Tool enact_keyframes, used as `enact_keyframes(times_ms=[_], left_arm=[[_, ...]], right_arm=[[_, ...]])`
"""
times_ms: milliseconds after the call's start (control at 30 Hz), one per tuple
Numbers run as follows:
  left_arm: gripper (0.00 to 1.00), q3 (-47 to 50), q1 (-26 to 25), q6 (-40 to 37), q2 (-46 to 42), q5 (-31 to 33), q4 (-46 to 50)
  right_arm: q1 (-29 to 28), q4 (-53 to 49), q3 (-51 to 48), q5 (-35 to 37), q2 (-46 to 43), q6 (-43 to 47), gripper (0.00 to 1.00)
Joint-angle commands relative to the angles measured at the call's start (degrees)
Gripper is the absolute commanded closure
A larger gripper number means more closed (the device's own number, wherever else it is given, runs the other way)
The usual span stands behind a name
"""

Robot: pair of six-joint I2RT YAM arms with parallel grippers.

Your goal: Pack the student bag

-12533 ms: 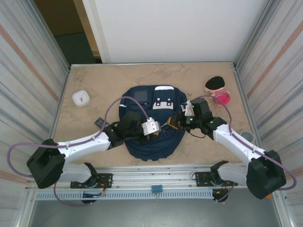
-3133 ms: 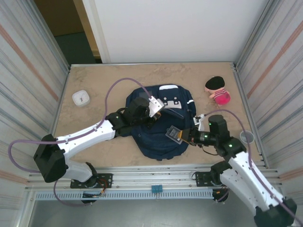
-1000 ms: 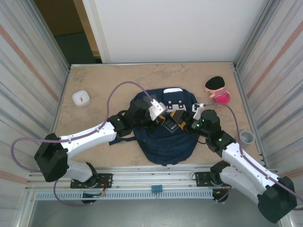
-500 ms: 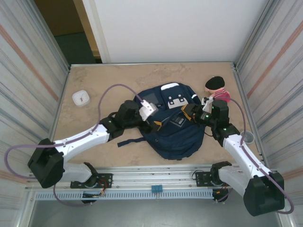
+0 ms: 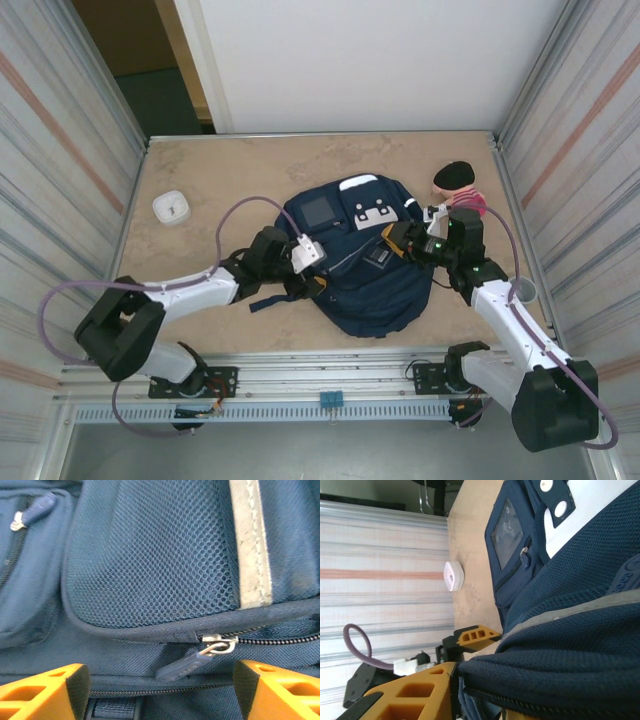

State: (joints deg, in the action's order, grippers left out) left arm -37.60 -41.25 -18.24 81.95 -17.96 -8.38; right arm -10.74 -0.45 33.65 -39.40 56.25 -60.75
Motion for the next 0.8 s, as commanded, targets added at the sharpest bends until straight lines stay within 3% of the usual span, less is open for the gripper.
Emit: enact_keyframes(times_ms=[0, 100, 233, 367, 433, 600, 767], left_arm=[[0.31, -0.8, 0.03, -4.76, 2.78, -3.96, -4.21], [0.5, -1.37, -0.05, -5.83, 4.09, -8.71, -4.79], [0.73, -0.16, -0.8, -5.14, 3.32, -11.01, -7.08], [0.95, 0.44, -1.11, -4.95, 3.03, -11.03, -6.82], [1.0, 0.77, -1.28, -4.45, 2.87, -11.69, -6.97], [1.0, 0.88, -2.47, -3.68, 1.46, -12.67, -5.5], [1.0, 0.69, -5.62, 2.35, -0.7, -9.35, -2.89]], right_arm=[[0.55, -0.96, 1.61, -1.49, 0.18, 2.29, 0.72], [0.72, -1.82, 1.27, -1.39, 0.18, 2.43, 0.7], [0.1, -2.7, -1.32, 0.14, -3.02, 0.37, 0.51], [-3.74, -1.67, -5.9, 2.75, -7.02, -2.59, 0.48], [-6.22, 0.06, -7.8, 4.47, -7.88, -4.27, 0.51], [-9.2, 3.19, -9.85, 9.27, -7.88, -5.79, 0.67], [-11.28, 9.71, -11.21, 11.4, -4.41, -9.26, 0.81]])
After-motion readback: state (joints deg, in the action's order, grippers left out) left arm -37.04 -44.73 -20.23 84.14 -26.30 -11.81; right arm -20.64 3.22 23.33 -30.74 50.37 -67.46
